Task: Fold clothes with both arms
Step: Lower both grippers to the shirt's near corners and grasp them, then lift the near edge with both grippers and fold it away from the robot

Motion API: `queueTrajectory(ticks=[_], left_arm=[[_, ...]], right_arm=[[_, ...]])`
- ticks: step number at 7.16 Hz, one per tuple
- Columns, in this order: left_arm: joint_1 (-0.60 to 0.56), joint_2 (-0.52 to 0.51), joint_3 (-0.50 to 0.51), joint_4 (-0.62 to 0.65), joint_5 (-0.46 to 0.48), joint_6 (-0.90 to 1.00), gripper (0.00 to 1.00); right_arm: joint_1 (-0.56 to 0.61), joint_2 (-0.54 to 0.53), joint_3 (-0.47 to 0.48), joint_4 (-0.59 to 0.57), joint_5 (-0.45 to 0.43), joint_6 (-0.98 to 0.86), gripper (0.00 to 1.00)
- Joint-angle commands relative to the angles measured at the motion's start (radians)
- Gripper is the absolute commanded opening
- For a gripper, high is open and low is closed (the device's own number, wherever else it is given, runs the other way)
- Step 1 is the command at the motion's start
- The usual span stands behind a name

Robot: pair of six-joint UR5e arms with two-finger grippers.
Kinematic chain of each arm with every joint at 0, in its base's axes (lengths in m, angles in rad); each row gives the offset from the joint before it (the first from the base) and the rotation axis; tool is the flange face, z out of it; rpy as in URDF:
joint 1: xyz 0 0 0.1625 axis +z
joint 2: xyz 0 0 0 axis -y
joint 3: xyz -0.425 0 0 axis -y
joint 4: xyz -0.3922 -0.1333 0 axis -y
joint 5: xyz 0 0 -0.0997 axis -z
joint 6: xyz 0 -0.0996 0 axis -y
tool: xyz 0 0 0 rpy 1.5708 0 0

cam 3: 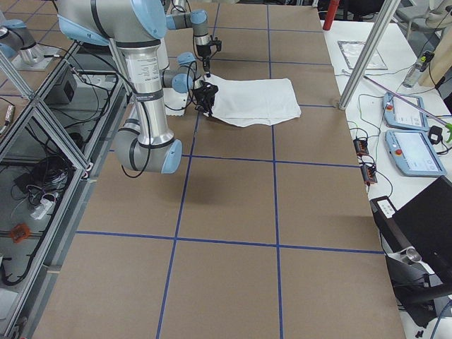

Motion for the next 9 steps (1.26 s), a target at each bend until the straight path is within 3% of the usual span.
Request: queueTrajectory(ticks=[1, 2, 3, 4, 5, 7, 8, 9], left_arm=[[-0.006, 0.007, -0.073, 0.008, -0.018, 0.020, 0.00], [-0.015, 0.009, -0.149, 0.064, -0.066, 0.037, 0.00], [-0.014, 0.000, -0.256, 0.200, -0.076, 0.039, 0.00], [-0.027, -0.029, -0.347, 0.306, -0.114, 0.040, 0.00], [-0.064, -0.116, -0.348, 0.410, -0.154, 0.041, 0.00], [-0.113, -0.151, -0.266, 0.428, -0.147, 0.129, 0.00], [-0.179, -0.169, -0.204, 0.428, -0.145, 0.181, 0.00], [-0.255, -0.201, -0.142, 0.425, -0.147, 0.242, 0.00]], right_arm=[[0.013, -0.008, 0.102, -0.047, 0.002, -0.004, 0.00], [-0.008, -0.002, 0.224, -0.192, 0.006, -0.004, 0.00], [-0.040, 0.004, 0.348, -0.307, 0.008, -0.002, 0.00], [-0.044, 0.028, 0.420, -0.386, 0.009, -0.004, 0.00], [-0.033, 0.089, 0.426, -0.455, 0.014, -0.005, 0.00], [0.023, 0.142, 0.326, -0.453, 0.008, -0.092, 0.00], [0.091, 0.177, 0.263, -0.437, 0.011, -0.137, 0.00], [0.148, 0.186, 0.183, -0.351, 0.015, -0.158, 0.00]])
